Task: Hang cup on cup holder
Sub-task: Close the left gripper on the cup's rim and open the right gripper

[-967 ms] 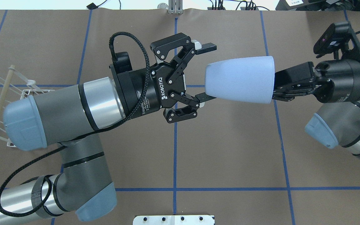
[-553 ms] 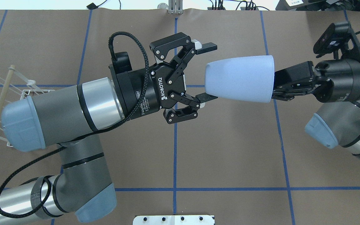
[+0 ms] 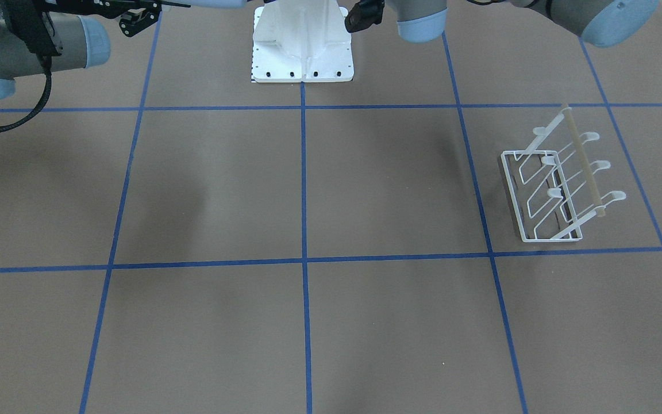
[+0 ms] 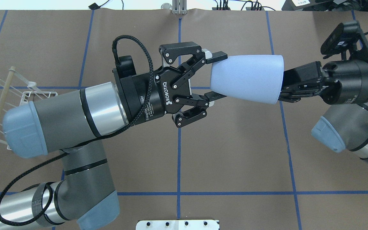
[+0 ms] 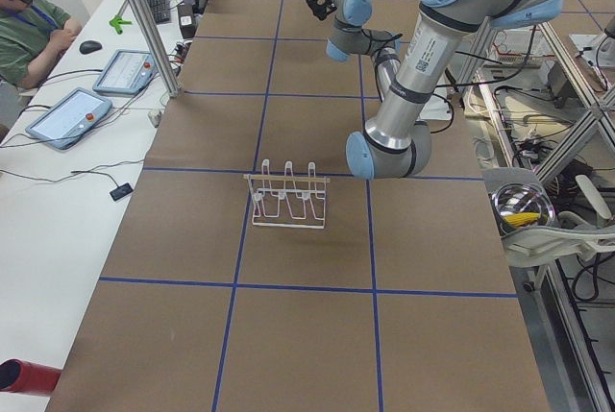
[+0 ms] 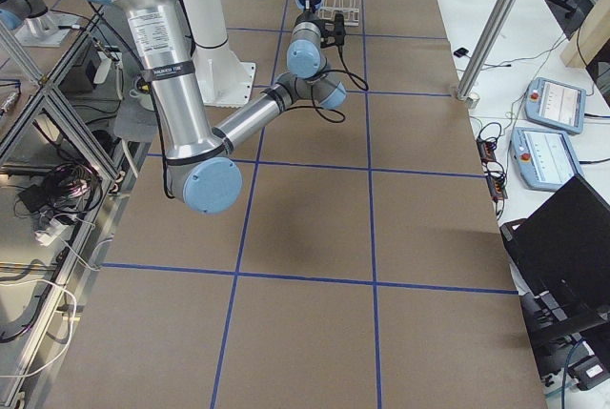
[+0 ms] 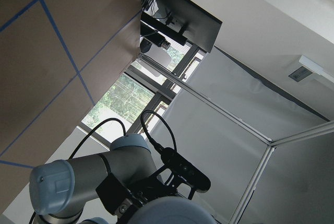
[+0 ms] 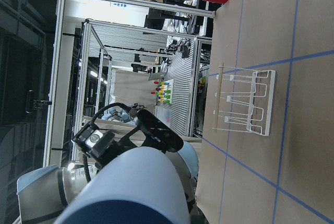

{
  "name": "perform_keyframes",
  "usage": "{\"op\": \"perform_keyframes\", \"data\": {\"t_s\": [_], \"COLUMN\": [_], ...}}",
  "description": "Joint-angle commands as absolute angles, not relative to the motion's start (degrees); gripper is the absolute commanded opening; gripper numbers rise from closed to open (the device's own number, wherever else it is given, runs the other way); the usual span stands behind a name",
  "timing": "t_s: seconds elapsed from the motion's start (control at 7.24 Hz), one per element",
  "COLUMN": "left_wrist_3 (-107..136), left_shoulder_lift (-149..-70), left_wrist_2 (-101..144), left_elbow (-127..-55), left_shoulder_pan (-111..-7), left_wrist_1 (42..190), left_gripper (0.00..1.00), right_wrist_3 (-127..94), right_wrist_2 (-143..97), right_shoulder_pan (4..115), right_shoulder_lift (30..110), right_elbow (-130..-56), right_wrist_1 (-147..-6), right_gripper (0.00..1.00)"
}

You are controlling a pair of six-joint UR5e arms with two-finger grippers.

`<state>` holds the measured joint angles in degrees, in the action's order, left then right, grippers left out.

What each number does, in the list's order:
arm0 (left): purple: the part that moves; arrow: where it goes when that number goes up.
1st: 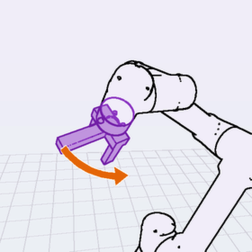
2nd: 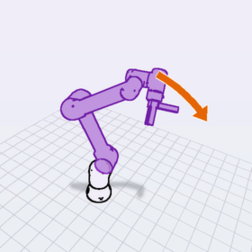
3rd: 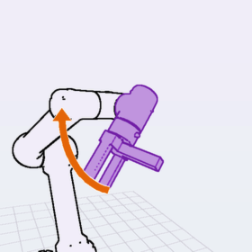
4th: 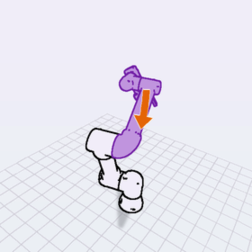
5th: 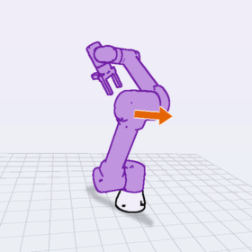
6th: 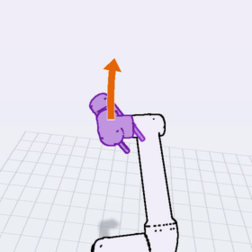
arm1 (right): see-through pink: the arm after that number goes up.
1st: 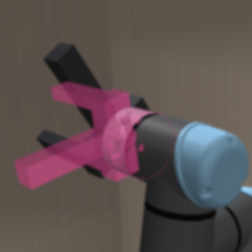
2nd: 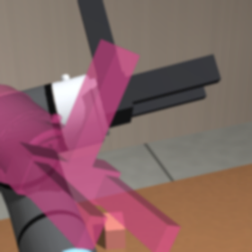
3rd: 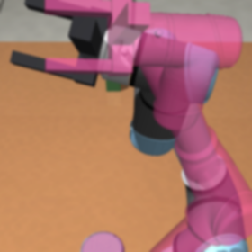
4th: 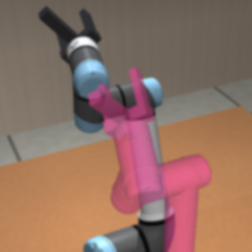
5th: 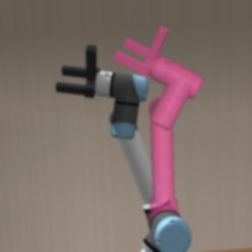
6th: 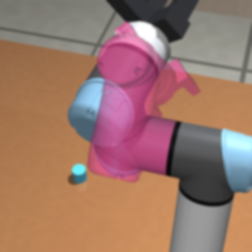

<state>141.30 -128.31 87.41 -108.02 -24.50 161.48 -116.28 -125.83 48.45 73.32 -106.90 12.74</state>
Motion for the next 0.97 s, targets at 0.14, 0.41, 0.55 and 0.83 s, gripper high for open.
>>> {"op": "perform_keyframes", "data": {"t_s": [0.14, 0.41, 0.55, 0.83], "left_wrist_3": [141.77, 141.33, 140.81, 137.48], "left_shoulder_lift": [-128.15, -127.62, -127.53, -127.44], "left_wrist_2": [86.04, 86.13, 86.13, 86.22], "left_elbow": [-109.34, -109.95, -110.21, -109.87], "left_shoulder_pan": [-22.85, -22.94, -23.11, -25.39], "left_wrist_1": [161.02, 161.02, 160.93, 160.84], "left_gripper": [0.0, 0.0, 0.0, 0.0], "right_wrist_3": [-116.54, -116.02, -115.93, -115.32], "right_wrist_2": [-123.31, -123.49, -123.49, -124.1], "right_shoulder_pan": [47.64, 47.81, 48.07, 52.44], "right_shoulder_lift": [74.87, 76.9, 78.73, 82.69], "right_elbow": [-106.26, -106.26, -106.35, -105.82], "right_wrist_1": [16.68, 17.75, 18.88, 20.22], "right_gripper": [1.0, 1.0, 1.0, 1.0]}}
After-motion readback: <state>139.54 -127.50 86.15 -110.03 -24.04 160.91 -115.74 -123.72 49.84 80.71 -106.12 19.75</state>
